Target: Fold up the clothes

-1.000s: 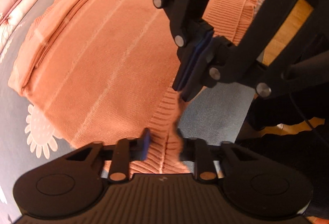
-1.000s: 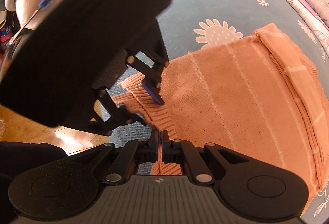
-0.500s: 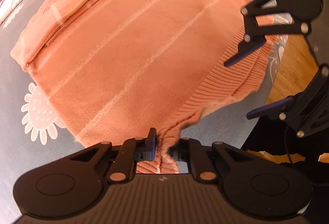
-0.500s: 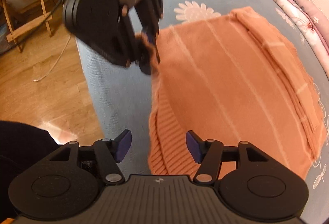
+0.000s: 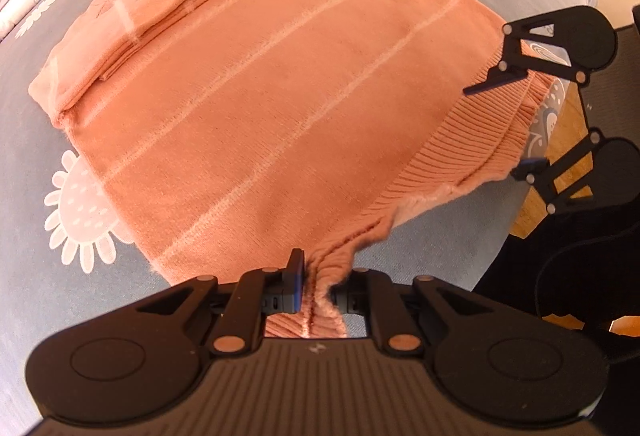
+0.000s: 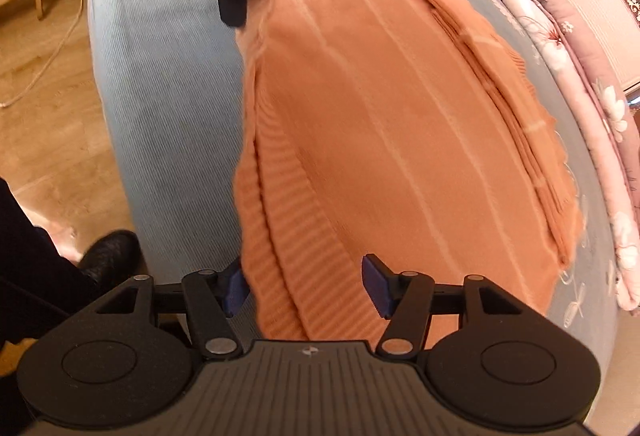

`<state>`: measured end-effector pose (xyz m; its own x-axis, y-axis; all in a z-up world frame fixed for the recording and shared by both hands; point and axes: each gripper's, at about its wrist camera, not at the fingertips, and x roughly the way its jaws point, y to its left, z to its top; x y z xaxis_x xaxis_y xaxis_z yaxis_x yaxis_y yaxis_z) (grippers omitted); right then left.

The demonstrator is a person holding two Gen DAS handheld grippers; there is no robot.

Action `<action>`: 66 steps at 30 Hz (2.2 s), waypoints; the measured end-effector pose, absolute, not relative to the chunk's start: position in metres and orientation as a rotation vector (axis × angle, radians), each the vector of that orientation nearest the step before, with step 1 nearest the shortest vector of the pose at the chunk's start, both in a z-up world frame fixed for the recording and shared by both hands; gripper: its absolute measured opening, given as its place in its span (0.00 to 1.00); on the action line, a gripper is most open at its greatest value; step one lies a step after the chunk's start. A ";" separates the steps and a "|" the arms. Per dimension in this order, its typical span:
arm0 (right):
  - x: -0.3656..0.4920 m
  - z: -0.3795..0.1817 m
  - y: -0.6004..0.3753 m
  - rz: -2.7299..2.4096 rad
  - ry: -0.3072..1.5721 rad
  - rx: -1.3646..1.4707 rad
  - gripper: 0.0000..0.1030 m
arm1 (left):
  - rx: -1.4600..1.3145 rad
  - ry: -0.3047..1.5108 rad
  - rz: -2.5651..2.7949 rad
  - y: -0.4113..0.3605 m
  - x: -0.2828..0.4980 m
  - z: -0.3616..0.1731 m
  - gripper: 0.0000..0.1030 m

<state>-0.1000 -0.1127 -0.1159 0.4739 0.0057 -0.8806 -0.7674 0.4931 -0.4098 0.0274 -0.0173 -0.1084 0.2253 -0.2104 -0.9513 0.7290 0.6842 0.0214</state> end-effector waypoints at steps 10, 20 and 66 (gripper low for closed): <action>-0.098 -0.125 -0.141 0.496 0.967 -1.017 0.62 | 0.519 1.192 -0.686 -0.017 0.027 -0.106 0.09; -0.102 -0.129 -0.155 0.447 0.953 -1.049 0.62 | 0.526 1.208 -0.687 -0.019 0.029 -0.107 0.10; -0.127 -0.132 -0.181 0.494 0.968 -1.108 0.09 | 0.382 1.249 -0.604 -0.013 0.051 -0.095 0.10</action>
<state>-0.1266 -0.1812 -0.1317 0.5186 -0.1184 -0.8468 -0.7553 0.4007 -0.5186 0.0510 -0.0127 -0.0946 0.1930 -0.2159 -0.9572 0.6165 0.7856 -0.0529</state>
